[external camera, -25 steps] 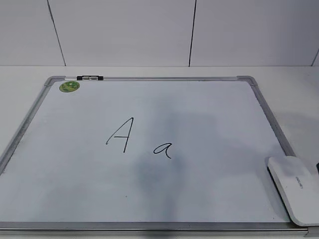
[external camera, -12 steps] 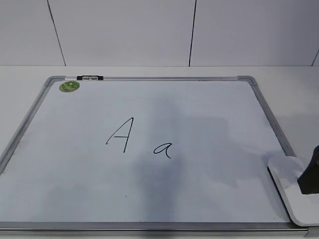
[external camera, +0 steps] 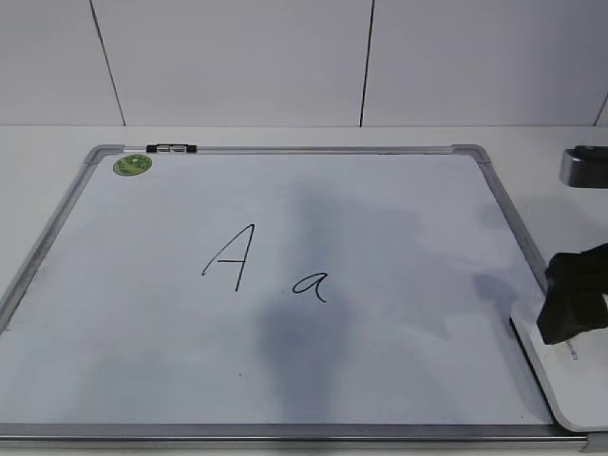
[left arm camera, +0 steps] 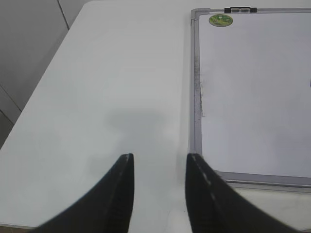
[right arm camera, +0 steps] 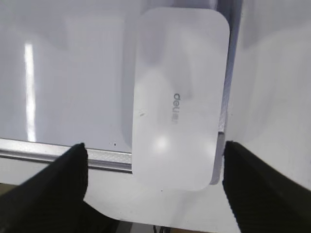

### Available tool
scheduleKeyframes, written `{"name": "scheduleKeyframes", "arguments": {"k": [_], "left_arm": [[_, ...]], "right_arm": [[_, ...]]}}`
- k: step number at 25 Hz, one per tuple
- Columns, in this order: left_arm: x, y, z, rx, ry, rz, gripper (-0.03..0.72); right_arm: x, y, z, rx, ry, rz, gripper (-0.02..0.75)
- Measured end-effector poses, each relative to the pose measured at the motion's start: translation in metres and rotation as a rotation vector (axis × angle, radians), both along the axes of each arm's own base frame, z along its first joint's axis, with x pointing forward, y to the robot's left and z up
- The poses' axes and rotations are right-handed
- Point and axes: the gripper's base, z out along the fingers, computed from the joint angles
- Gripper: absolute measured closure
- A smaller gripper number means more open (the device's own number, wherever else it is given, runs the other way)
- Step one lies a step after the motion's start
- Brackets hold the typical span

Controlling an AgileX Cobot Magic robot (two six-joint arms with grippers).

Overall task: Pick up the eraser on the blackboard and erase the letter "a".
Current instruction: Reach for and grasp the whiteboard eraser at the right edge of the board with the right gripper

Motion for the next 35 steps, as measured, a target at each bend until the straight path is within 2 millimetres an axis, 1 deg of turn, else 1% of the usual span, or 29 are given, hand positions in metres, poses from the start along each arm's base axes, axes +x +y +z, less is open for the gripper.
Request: {"name": "scheduleKeyframes", "arguments": {"k": [5, 10, 17, 22, 30, 35], "left_arm": [[0.0, 0.0, 0.0, 0.0, 0.0, 0.0, 0.43], [0.0, 0.0, 0.0, 0.0, 0.0, 0.0, 0.43], [0.0, 0.0, 0.0, 0.0, 0.0, 0.0, 0.43], [0.0, 0.0, 0.0, 0.0, 0.0, 0.0, 0.43], [0.0, 0.0, 0.0, 0.0, 0.0, 0.0, 0.43], [0.0, 0.0, 0.0, 0.0, 0.0, 0.0, 0.43]], "right_arm": [[0.01, 0.009, -0.012, -0.052, 0.046, -0.057, 0.063], [0.015, 0.008, -0.022, -0.083, 0.085, -0.115, 0.064], [0.02, 0.008, -0.038, -0.119, 0.139, -0.13, 0.064], [0.024, 0.008, -0.044, -0.13, 0.138, -0.13, 0.065], [0.031, 0.009, -0.058, -0.142, 0.162, -0.131, 0.065], [0.034, 0.01, -0.058, -0.134, 0.133, -0.129, 0.065]]}}
